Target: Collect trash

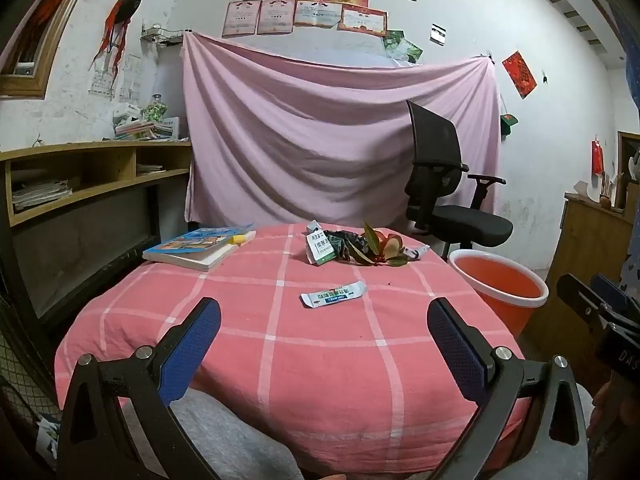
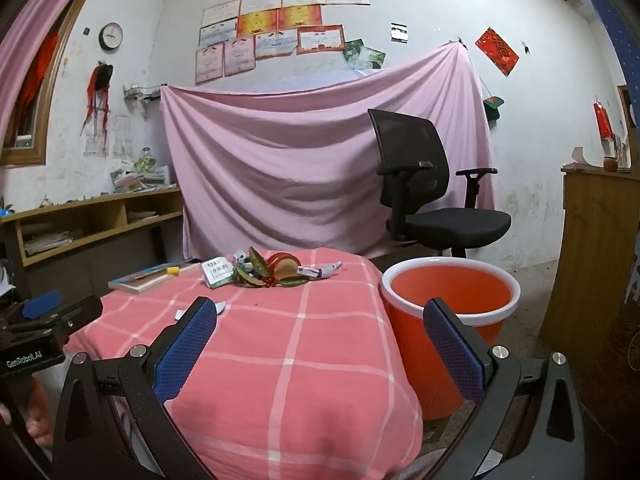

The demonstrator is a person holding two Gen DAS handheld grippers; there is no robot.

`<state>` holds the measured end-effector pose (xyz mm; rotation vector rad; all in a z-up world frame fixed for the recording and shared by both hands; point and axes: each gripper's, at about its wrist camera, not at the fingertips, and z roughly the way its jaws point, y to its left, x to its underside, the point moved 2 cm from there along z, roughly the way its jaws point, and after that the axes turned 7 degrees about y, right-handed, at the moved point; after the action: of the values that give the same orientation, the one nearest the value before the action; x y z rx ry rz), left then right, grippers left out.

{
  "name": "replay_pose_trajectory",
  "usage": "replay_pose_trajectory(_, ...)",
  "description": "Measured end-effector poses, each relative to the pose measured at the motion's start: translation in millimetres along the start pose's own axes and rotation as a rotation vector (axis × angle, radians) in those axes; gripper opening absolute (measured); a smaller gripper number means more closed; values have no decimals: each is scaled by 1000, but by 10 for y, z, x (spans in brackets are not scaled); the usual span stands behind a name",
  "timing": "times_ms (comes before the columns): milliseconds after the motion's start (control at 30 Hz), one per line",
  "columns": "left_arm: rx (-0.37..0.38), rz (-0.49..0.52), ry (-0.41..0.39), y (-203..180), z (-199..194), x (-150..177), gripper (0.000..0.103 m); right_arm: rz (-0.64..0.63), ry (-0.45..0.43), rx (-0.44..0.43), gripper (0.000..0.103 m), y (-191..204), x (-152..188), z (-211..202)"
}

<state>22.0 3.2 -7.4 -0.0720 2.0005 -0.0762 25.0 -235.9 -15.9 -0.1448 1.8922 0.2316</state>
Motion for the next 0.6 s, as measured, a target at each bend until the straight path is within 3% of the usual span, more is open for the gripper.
replay_pose_trajectory(600,1,-1,-5,-25,-44,13,101,-1,-1,0,103,-4,5,3)
